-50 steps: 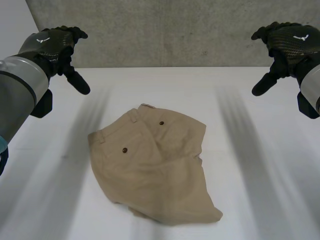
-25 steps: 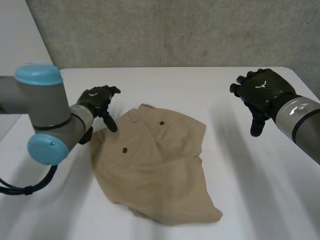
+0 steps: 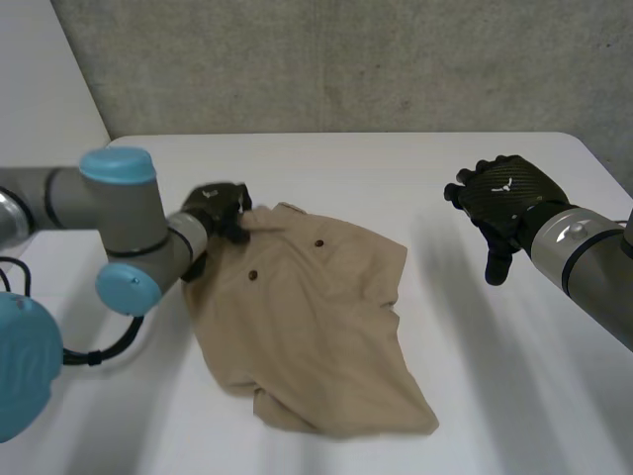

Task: Fold the shorts.

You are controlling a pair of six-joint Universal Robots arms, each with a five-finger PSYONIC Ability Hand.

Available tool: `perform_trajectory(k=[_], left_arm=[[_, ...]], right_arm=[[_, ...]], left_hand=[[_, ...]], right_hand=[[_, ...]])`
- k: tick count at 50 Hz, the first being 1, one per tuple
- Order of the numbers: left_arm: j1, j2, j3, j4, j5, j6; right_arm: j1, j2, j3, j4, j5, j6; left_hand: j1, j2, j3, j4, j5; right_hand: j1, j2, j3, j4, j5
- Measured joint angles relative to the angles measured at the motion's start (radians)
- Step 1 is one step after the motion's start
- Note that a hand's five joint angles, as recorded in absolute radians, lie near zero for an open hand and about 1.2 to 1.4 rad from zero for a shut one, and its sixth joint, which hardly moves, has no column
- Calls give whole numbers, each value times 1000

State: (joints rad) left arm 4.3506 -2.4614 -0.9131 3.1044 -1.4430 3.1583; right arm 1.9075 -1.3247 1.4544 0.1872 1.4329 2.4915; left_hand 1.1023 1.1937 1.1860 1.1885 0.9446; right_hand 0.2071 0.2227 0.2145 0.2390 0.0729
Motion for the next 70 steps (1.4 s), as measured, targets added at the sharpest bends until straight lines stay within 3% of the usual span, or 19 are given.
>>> perform_trajectory(k=[6,11,18,24,25,29,39,40,42,43,44,46,48,56,65,70], left_arm=[[33,162,-4,70,-99,8],[81,334,-6,230,-189,26],[67,468,-24,374,-190,72],[-124,485,-142,389,-89,87],[-124,485,-142,389,-89,87],[-277,443,-269,383,-33,86],[-495,268,-475,366,-19,87],[-521,244,-496,355,-20,86],[-541,228,-511,343,-21,87],[-561,217,-524,326,-22,88],[-567,215,-527,320,-23,89],[-589,213,-536,295,-24,91],[-601,226,-539,276,-27,93],[-590,310,-546,243,-34,93],[-351,669,-706,235,-23,61],[-270,772,-761,235,20,5]], right_arm=[[2,1,0,0,0,0],[5,1,1,1,0,0],[8,-2,0,1,0,0],[6,-7,-2,0,0,0],[6,-7,-2,0,0,0],[0,-12,-6,-1,2,2],[-5,-40,-18,-3,10,3],[-6,-43,-19,-3,10,3],[-6,-45,-20,-3,11,3],[-7,-46,-21,-3,11,3],[-7,-46,-21,-3,11,3],[-7,-45,-22,-3,10,3],[-6,-45,-21,-3,10,3],[-5,-44,-18,-5,11,8],[-4,-44,-26,-21,11,142],[-2,-43,-35,-23,10,221]], left_hand=[[18,2,1,4,0],[37,3,1,4,0],[37,3,1,4,0],[37,4,3,5,11],[37,4,3,5,11],[37,5,12,10,11],[37,4,11,10,11],[-70,-148,-140,-130,-70],[-148,-219,-196,-204,-137],[-510,-550,-505,-517,-452],[-633,-665,-616,-654,-589],[-742,-850,-798,-849,-784],[-742,-850,-798,-849,-784],[-761,-927,-915,-919,-865],[-833,-932,-915,-920,-866],[-831,-931,-914,-919,-863]], right_hand=[[0,0,0,0,0],[0,0,0,0,0],[0,0,0,0,0],[0,0,0,0,0],[0,0,0,0,0],[0,0,0,0,0],[0,0,0,0,0],[0,0,0,0,0],[0,0,0,0,0],[0,0,0,0,0],[0,0,0,0,0],[0,0,0,0,0],[0,0,0,0,0],[0,0,0,0,0],[0,0,0,0,0],[0,0,0,0,0]])
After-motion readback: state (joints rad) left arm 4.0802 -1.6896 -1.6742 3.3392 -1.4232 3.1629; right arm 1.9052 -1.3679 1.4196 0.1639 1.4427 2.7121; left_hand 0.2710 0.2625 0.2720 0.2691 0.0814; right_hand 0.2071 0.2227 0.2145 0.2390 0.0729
